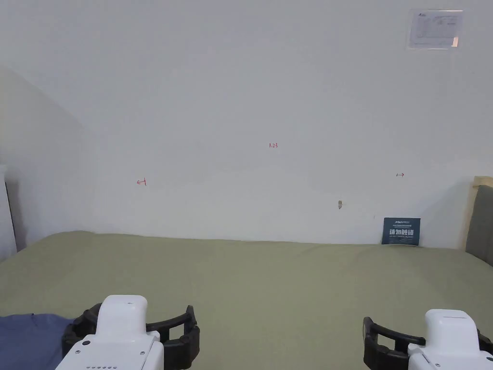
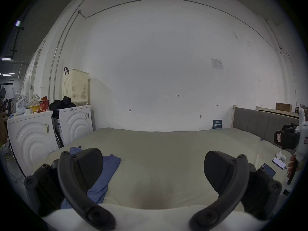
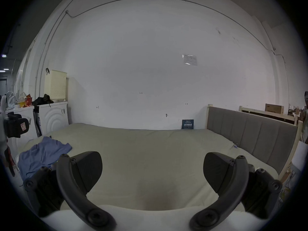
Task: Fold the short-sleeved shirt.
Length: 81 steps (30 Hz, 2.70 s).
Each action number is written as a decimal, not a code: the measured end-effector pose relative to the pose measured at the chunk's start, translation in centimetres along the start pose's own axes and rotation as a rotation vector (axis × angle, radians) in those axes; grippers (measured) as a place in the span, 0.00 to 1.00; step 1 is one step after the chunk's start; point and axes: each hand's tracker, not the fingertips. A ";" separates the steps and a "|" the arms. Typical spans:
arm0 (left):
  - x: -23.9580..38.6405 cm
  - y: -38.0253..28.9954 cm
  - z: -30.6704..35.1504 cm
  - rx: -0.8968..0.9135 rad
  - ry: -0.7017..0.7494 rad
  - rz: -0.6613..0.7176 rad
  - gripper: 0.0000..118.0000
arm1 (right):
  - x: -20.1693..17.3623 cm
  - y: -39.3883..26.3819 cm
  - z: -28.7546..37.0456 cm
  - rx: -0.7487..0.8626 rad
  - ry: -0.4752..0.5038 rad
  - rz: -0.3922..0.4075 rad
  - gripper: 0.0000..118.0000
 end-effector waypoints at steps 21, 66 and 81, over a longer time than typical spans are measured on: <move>-0.1 0.2 0.2 -0.010 0.011 0.007 1.00 | -0.5 0.1 0.4 0.006 0.028 0.065 1.00; 0.2 0.5 0.1 -0.010 -0.016 0.008 1.00 | -0.2 0.1 0.2 -0.019 -0.018 0.032 1.00; 0.1 0.6 0.4 0.011 -0.018 0.005 1.00 | -0.8 0.3 0.5 0.008 -0.022 0.076 1.00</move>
